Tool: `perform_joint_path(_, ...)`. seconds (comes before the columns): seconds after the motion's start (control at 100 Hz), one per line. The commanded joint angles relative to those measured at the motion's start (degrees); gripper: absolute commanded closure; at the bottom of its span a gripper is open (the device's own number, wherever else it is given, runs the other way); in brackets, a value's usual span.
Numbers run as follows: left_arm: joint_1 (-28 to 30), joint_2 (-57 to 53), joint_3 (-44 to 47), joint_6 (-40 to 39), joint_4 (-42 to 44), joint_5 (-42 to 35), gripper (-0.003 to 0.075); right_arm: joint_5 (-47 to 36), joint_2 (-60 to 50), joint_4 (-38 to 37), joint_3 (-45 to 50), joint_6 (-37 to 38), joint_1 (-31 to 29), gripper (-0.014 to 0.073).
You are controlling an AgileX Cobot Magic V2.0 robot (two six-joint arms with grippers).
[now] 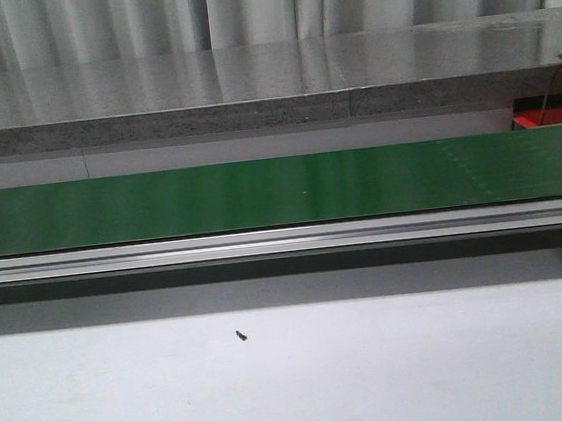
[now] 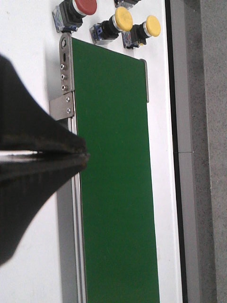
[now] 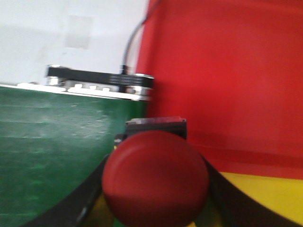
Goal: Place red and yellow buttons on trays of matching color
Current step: 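Lower the red button into the red tray and open the right gripper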
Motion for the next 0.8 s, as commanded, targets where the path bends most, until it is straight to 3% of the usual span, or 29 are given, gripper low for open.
perform_joint_path(0.0,-0.23,0.04,-1.57,-0.1,-0.19,-3.88,0.074,-2.93,-1.37,2.31,-1.84,-0.5,-4.83,0.0351)
perform_joint_path(0.22,-0.23,0.04,-1.57,-0.1,-0.19,-3.88,0.074,-4.39,5.98,13.38,-2.05,-5.05,-10.81,0.0351)
perform_joint_path(0.54,-0.23,0.04,-1.57,-0.1,-0.19,-4.24,0.074,-2.98,16.88,12.86,-9.28,-5.0,-7.49,0.0351)
perform_joint_path(0.79,-0.23,0.04,-1.57,-0.1,-0.19,-4.47,0.074,-1.93,19.32,11.54,-11.66,-5.0,-6.04,0.0351)
